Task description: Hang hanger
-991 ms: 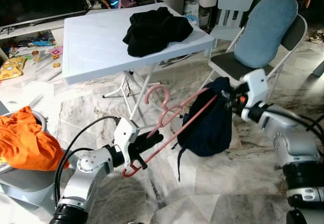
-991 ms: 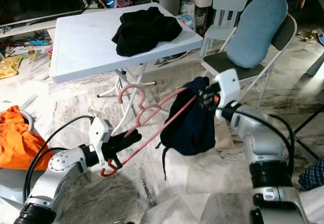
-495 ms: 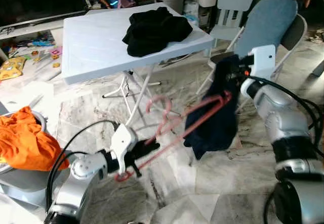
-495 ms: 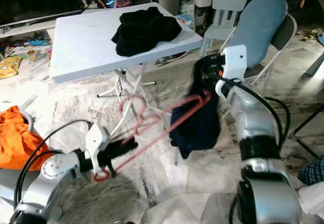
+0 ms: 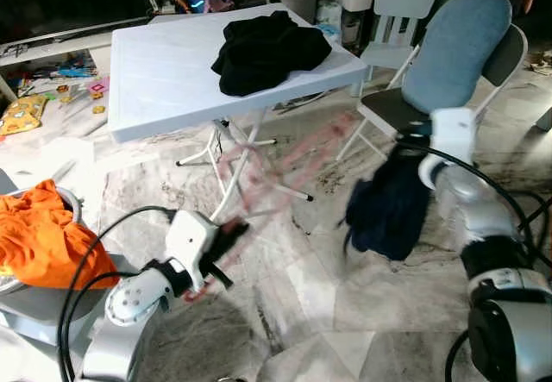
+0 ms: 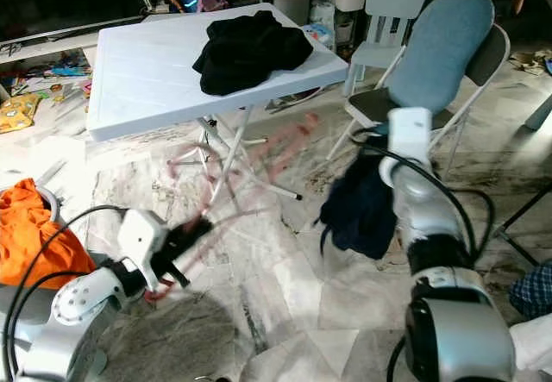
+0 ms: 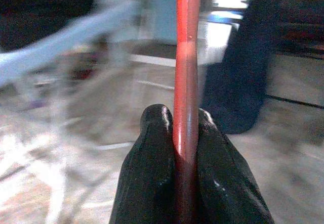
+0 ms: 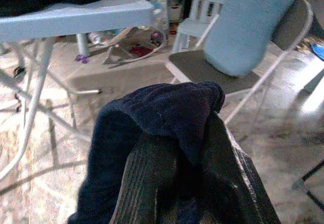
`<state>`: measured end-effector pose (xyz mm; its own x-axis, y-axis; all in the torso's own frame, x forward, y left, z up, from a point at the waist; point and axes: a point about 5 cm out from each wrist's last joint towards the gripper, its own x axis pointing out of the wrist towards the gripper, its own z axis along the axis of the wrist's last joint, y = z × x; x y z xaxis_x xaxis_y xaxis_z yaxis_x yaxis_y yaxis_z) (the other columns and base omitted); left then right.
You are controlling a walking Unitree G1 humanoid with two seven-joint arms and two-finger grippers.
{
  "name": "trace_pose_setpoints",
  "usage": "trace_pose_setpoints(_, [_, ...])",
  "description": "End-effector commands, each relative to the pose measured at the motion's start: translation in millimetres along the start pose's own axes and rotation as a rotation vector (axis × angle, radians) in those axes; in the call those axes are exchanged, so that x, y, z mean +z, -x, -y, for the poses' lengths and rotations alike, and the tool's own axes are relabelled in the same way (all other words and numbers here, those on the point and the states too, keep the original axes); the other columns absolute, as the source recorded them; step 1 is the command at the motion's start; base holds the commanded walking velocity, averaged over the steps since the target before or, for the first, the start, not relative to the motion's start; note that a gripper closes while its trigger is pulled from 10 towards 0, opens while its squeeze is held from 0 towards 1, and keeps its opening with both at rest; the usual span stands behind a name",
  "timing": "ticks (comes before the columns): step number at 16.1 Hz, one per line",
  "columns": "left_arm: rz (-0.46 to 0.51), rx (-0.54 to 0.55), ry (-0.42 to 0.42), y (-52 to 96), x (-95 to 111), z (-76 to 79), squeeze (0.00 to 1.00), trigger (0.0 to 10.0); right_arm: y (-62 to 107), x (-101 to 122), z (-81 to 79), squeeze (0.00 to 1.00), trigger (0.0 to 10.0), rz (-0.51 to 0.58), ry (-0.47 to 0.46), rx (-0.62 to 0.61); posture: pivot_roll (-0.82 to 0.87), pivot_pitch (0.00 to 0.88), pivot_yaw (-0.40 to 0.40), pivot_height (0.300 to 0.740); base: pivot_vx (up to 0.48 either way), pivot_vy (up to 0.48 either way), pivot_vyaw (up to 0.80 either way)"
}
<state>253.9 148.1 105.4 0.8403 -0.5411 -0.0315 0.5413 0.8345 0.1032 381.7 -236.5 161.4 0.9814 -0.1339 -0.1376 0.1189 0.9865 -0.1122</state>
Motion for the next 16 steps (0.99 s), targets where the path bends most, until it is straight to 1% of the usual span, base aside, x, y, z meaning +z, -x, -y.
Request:
trace_pose_setpoints(1, [0.017, 0.128, -0.022, 4.9, 4, -8.6, 0.00, 0.0, 1.0, 4, 5.7, 0.00, 0.0, 0.033, -0.025, -0.019, -0.08, 0.000, 0.042, 0.740, 0.000, 0.000, 0.00])
trace_pose_setpoints(2, [0.022, 0.247, -0.009, 8.4, 2, -9.8, 0.00, 2.2, 4.9, -1, 7.8, 0.00, 0.0, 0.044, -0.060, -0.008, -0.08, 0.000, 0.042, 0.740, 0.000, 0.000, 0.00])
trace_pose_setpoints(3, [0.013, 0.328, -0.029, 9.3, 3, -11.4, 0.00, 3.7, 8.6, -4, 7.8, 0.00, 0.0, 0.061, -0.062, 0.014, -0.08, 0.000, 0.043, 0.740, 0.000, 0.000, 0.00])
trace_pose_setpoints(4, [-0.013, 0.376, -0.032, 8.4, 2, -12.3, 0.00, 10.0, 13.2, -7, 3.3, 0.00, 0.0, 0.073, -0.084, 0.067, -0.07, 0.000, 0.045, 0.740, 0.000, 0.000, 0.00])
trace_pose_setpoints(5, [-0.013, 0.404, -0.034, 8.3, 2, -12.4, 0.00, 10.0, 18.4, -10, -2.6, 0.00, 0.0, 0.085, -0.101, 0.129, -0.07, 0.000, 0.047, 0.740, 0.000, 0.000, 0.00])
trace_pose_setpoints(6, [-0.011, 0.411, -0.023, 7.8, 3, -12.3, 0.00, 10.0, 22.3, -10, -7.2, 0.00, 0.0, 0.095, -0.099, 0.167, -0.07, 0.000, 0.049, 0.740, 0.000, 0.000, 0.00])
trace_pose_setpoints(7, [-0.006, 0.433, -0.003, 7.5, 4, -13.0, 0.00, 10.0, 30.2, -10, -16.4, 0.00, 0.0, 0.118, -0.115, 0.247, -0.07, 0.000, 0.051, 0.740, 0.000, 0.000, 0.00])
trace_pose_setpoints(8, [0.002, 0.465, 0.000, 7.9, 7, -15.3, 0.00, 10.0, 39.0, -8, -24.2, 0.00, 1.1, 0.151, -0.122, 0.315, -0.07, 0.000, 0.059, 0.740, 0.000, 0.000, 0.00])
trace_pose_setpoints(9, [0.014, 0.491, -0.009, 8.2, 10, -18.9, 0.00, 10.0, 48.6, -5, -31.7, 0.00, 3.9, 0.183, -0.111, 0.382, -0.08, 0.000, 0.065, 0.740, 0.000, 0.000, 0.00])
trace_pose_setpoints(10, [0.034, 0.530, 0.003, 7.5, 13, -23.3, 0.00, 10.0, 55.1, -2, -33.4, 0.00, 10.0, 0.198, -0.070, 0.371, -0.08, 0.000, 0.075, 0.740, 0.000, 0.000, 0.00])
trace_pose_setpoints(11, [0.041, 0.522, 0.019, 5.3, 13, -20.9, 0.00, 10.0, 58.8, 1, -34.3, 0.00, 10.0, 0.210, -0.123, 0.371, -0.09, 0.000, 0.076, 0.740, 0.000, 0.000, 0.00])
trace_pose_setpoints(13, [0.042, 0.507, 0.037, 2.4, 13, -16.1, 0.00, 10.0, 62.0, 6, -37.4, 0.00, 10.0, 0.234, -0.135, 0.375, -0.09, 0.000, 0.077, 0.740, 0.000, 0.000, 0.00])
trace_pose_setpoints(14, [0.046, 0.503, 0.048, -0.4, 14, -12.6, 0.00, 10.0, 63.8, 11, -40.0, 0.00, 10.0, 0.276, -0.136, 0.363, -0.09, 0.000, 0.074, 0.740, 0.270, 0.000, 0.00])
trace_pose_setpoints(15, [0.051, 0.506, 0.052, -2.4, 15, -11.1, 0.00, 10.0, 66.5, 13, -42.2, 0.00, 10.0, 0.285, -0.183, 0.385, -0.09, 0.000, 0.073, 0.740, 0.289, 0.000, 0.00])
trace_pose_setpoints(16, [0.057, 0.509, 0.060, -4.2, 16, -10.7, 0.00, 10.0, 66.8, 12, -42.5, 0.00, 10.0, 0.271, -0.161, 0.356, -0.08, 0.000, 0.070, 0.740, 0.307, 0.000, 0.00])
